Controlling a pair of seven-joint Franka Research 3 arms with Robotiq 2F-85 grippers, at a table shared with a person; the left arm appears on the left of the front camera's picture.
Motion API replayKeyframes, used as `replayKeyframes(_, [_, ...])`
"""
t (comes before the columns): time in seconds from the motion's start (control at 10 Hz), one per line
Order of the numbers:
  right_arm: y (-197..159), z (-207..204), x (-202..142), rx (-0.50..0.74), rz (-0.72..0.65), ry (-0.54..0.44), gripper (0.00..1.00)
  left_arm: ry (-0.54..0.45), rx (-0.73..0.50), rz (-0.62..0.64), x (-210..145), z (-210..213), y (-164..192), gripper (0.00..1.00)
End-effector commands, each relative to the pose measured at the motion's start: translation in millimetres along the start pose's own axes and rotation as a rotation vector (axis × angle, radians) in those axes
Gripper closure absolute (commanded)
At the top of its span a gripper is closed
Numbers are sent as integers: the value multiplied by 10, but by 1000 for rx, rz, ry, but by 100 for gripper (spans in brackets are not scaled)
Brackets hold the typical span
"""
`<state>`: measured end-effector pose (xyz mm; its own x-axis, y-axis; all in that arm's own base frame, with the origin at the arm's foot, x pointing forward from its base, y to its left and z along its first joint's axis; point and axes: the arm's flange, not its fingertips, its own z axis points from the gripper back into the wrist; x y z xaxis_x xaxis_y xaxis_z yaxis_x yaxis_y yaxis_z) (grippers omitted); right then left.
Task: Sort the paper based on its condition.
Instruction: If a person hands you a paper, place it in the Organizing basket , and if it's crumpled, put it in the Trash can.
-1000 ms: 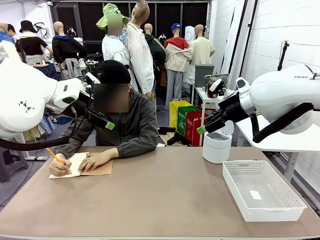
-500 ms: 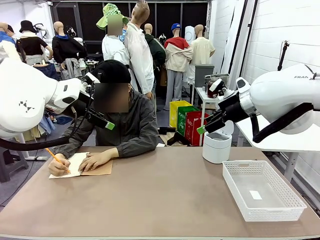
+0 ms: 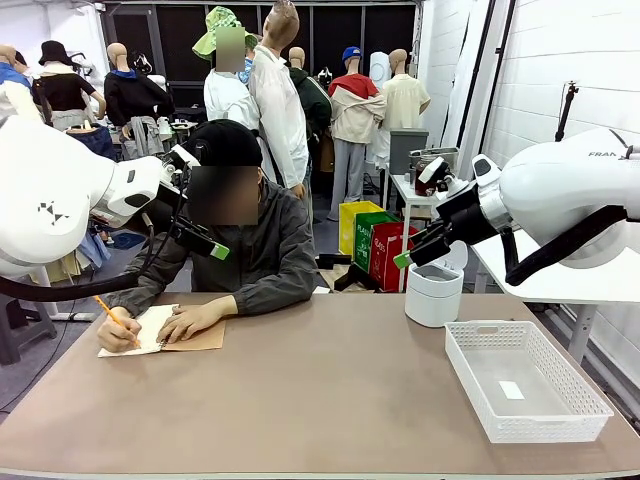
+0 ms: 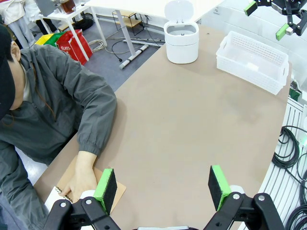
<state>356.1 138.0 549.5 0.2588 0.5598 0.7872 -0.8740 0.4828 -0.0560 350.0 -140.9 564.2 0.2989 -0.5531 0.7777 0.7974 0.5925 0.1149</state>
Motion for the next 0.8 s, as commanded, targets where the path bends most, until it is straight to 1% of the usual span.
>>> replayKeyframes(0.0, [-22,-24,-15,15,6,-11,0,3,-4,9,-3,4,-1,0])
replayKeyframes(0.7, [-22,-24,-15,15,6,-11,0,3,-4,9,-3,4,-1,0])
